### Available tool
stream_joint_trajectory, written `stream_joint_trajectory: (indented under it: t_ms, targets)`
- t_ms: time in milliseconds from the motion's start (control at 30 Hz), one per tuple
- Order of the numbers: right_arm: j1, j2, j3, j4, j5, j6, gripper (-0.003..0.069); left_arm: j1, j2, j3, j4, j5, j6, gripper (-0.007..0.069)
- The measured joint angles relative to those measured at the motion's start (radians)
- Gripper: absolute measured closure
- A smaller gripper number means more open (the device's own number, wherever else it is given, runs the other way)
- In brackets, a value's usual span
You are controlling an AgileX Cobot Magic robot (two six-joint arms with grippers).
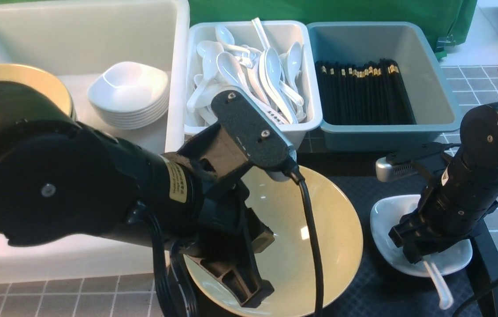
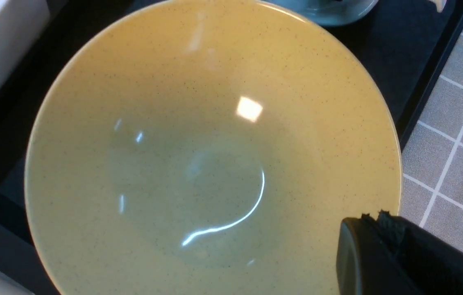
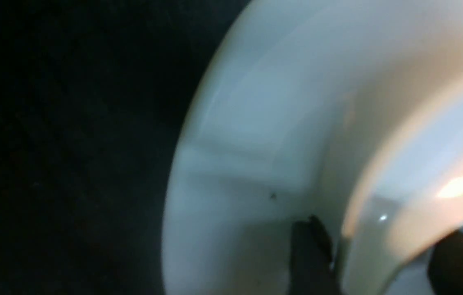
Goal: On grey table put chopsticks spoon bowls plates into blue grey white boxes.
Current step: 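Reach down and grasp the white spoon resting in the bowl with the right gripper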
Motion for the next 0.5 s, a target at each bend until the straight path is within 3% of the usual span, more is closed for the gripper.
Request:
stream_joint_trajectory:
  t_ms: [67,133,333,500]
  targets:
    - [0.000,0.002,0.000,0.000,0.000,-0.006,0.0380,0.000,0.000,0.000,0.003,-0.004,0.000,0.0633]
    - [0.000,0.002,0.000,0.000,0.000,-0.015,0.0409,0.000,0.000,0.000,0.011,-0.007,0.001,0.0633]
    - [0.000,-0.005,-0.018,0.000,0.024,-0.035,0.0407,0.006,-0.027,0.000,0.136,-0.001,-0.067,0.0633]
    - [0.001,-0.075,-0.113,0.000,0.062,-0.053,0.0407,0.111,-0.109,0.000,0.294,0.017,-0.217,0.0633]
